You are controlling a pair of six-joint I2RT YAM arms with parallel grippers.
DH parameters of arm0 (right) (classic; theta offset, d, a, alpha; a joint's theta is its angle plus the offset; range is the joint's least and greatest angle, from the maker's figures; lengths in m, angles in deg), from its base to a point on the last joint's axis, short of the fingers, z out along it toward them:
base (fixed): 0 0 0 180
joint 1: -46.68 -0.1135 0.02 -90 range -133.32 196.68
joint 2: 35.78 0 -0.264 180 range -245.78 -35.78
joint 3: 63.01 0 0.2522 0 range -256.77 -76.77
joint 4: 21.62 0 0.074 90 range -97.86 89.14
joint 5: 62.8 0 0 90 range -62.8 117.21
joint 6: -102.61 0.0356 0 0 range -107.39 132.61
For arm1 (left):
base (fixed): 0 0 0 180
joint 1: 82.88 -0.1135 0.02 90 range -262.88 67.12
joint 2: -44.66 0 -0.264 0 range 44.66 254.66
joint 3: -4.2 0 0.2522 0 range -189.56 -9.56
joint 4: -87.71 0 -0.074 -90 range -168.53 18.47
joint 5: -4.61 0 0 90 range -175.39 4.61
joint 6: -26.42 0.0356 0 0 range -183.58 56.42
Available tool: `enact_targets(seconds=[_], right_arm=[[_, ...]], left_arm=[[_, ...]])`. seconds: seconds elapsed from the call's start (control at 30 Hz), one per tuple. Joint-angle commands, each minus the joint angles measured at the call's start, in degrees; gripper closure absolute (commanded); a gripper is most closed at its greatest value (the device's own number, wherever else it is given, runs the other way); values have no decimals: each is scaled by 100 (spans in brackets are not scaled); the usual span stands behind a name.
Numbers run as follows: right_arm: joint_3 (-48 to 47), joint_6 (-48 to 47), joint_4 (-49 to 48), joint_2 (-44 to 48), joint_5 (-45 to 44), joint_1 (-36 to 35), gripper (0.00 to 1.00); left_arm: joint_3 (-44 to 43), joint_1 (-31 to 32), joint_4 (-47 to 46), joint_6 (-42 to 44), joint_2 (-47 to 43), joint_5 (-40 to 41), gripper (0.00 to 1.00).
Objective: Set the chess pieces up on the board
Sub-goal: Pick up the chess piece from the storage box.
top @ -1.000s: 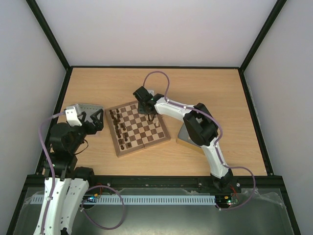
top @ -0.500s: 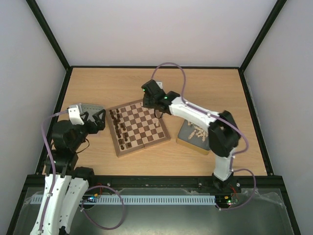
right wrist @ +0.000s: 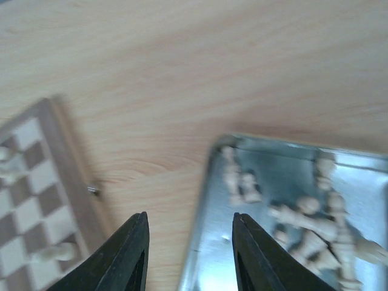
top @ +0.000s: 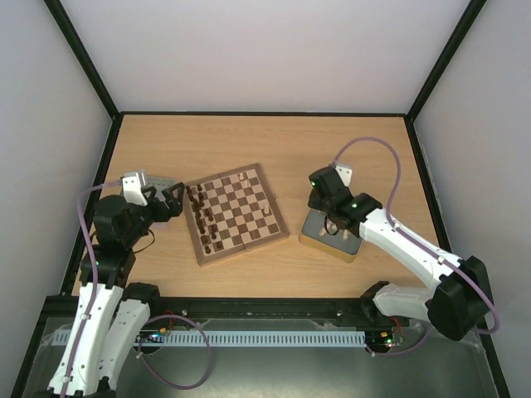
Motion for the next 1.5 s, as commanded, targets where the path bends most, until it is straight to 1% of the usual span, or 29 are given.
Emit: enact_targets(seconds=[0.0,0.1,0.2,0.37,0.47,0.63,0.87,1.03,1.17,1.37,1.47], right_arm=[[711,171,200,159,-51,304,64],[987,-6,-104,-15,314,614,64],[1033,-210,-429,-390,564,842,66],[851,-447,-759,-1145,810,1099,77],[810,-530,-932,-1454,803,1167,80],[751,-599,-1102,-1733,952,1218,78],[731,-648,-1112,-1960,846,1259,76],[728,-655,-1199,-2073,833,1306,77],[687,-853,-1225,-2175,827,1315,79],[840,-1026,-1464,-2077,669,1315,81],[861,-1110,-1557,-2104,611,1315,75]], left_arm=[[-44,6,-527,-89,278,-224,0],[-39,6,-933,-146,460,-283,0],[-56,6,-1298,-211,669,-338,0],[-69,7,-1753,-390,1066,-574,0],[-96,11,-1922,-487,1235,-694,0],[-102,15,-2079,-534,1436,-750,0],[-71,10,-2154,-574,1537,-737,0],[-88,14,-2185,-569,1623,-761,0],[-140,15,-2195,-576,1677,-833,0],[-51,15,-2306,-560,1598,-901,0],[-37,15,-2290,-558,1591,-1010,0]])
